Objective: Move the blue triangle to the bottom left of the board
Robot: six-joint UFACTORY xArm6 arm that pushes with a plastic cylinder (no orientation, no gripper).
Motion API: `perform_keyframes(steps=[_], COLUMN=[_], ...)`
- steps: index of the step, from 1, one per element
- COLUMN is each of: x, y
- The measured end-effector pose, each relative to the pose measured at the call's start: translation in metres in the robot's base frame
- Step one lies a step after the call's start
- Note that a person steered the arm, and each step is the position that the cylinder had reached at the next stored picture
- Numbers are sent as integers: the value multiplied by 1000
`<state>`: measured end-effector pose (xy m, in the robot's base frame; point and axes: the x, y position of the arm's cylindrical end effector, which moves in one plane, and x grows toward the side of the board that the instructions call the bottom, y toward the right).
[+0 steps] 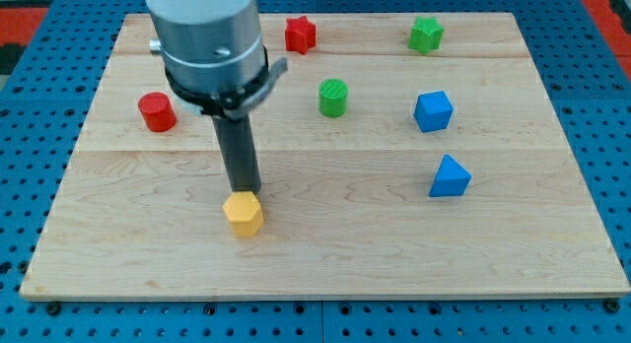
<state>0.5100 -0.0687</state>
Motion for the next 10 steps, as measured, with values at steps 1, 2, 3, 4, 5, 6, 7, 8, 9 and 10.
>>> perform_keyframes(steps=[1, 2, 3, 4, 5, 6, 7, 8, 9, 10], x=[-1, -4, -38, -29, 5, 5, -32, -51, -82, -102], y=[46, 128, 168, 193, 199, 203, 221, 188, 209, 217])
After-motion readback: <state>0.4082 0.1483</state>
